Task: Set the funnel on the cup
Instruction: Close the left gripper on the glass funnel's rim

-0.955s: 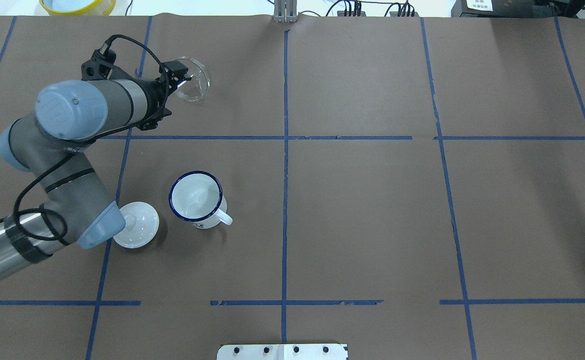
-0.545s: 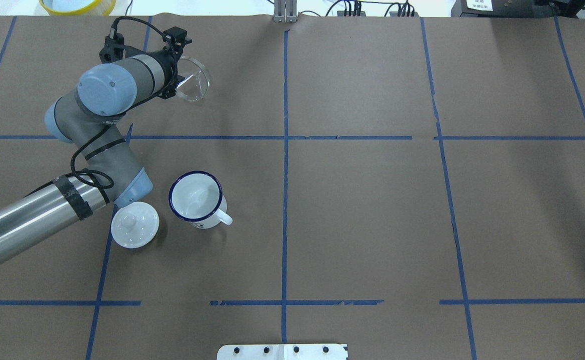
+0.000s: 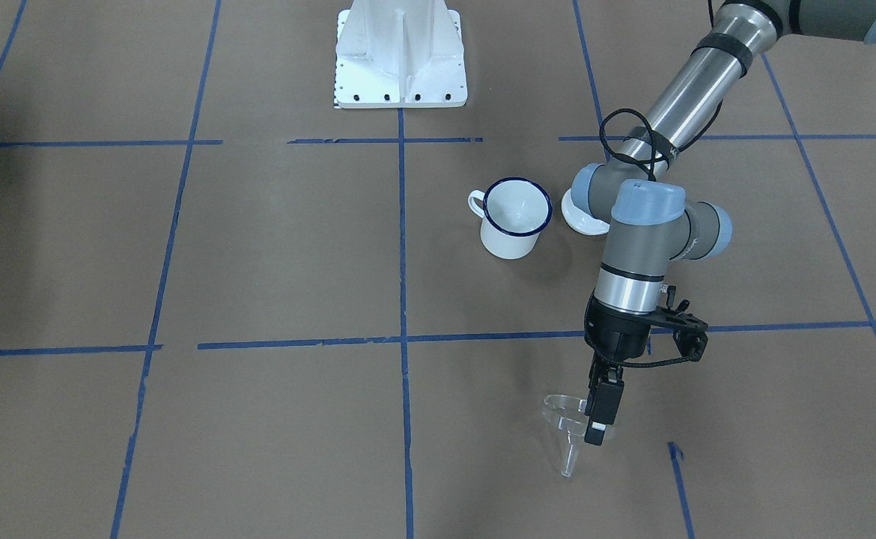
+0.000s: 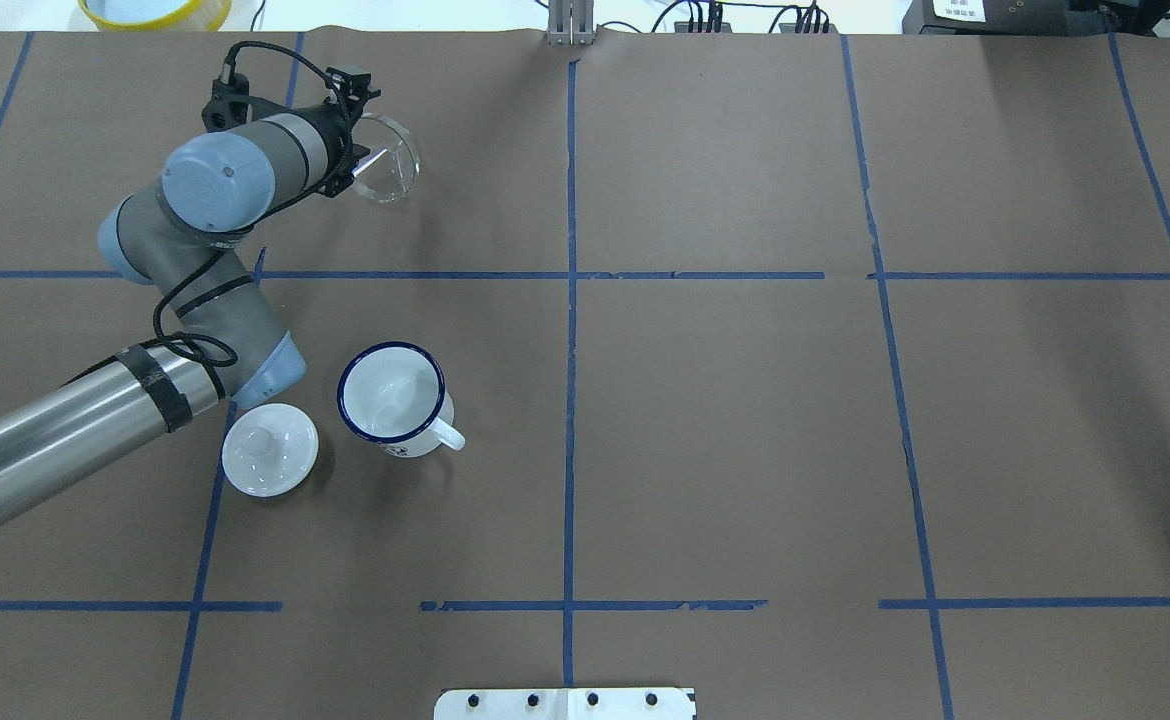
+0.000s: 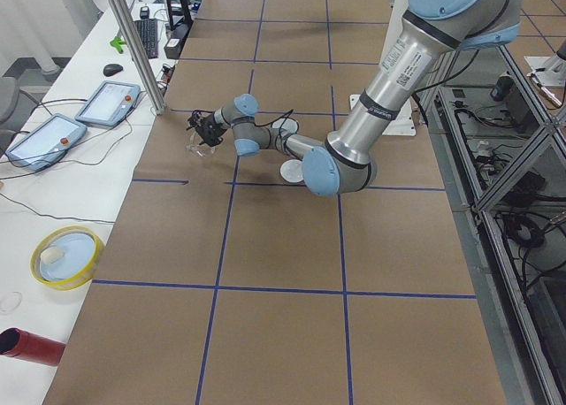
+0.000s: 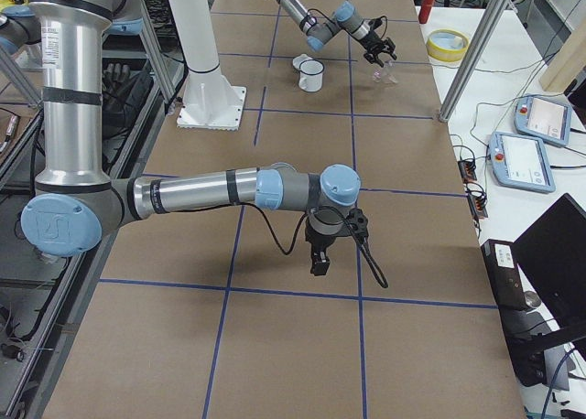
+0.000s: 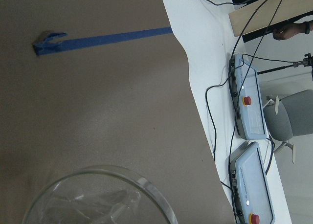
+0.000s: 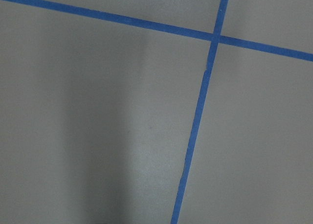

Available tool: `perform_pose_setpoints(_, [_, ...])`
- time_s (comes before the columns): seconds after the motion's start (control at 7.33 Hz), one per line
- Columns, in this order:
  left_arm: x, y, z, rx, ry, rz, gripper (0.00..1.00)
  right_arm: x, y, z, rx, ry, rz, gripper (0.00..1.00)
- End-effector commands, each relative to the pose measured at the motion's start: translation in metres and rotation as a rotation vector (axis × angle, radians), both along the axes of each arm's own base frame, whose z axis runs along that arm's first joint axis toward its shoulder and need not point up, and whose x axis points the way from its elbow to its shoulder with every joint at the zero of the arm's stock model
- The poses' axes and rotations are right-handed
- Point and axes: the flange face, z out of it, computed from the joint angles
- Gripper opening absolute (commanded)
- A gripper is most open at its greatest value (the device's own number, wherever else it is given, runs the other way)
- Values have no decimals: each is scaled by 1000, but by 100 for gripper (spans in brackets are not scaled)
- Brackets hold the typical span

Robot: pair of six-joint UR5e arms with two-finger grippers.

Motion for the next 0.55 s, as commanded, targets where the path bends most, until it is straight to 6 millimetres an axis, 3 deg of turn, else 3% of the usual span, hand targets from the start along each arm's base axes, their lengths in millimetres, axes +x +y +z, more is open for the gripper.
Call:
perform_pose_setpoints(0.0, [0,0,0,9,-5,6,0,0,0,0,0,0,0,100])
perform_pose_setpoints(0.27, [-4,0,-6,41,3,9,0,0,0,0,0,0,0,100])
perform_pose_setpoints(0.41, [-16,-1,-21,81,46,-3,0,0,0,0,0,0,0,100])
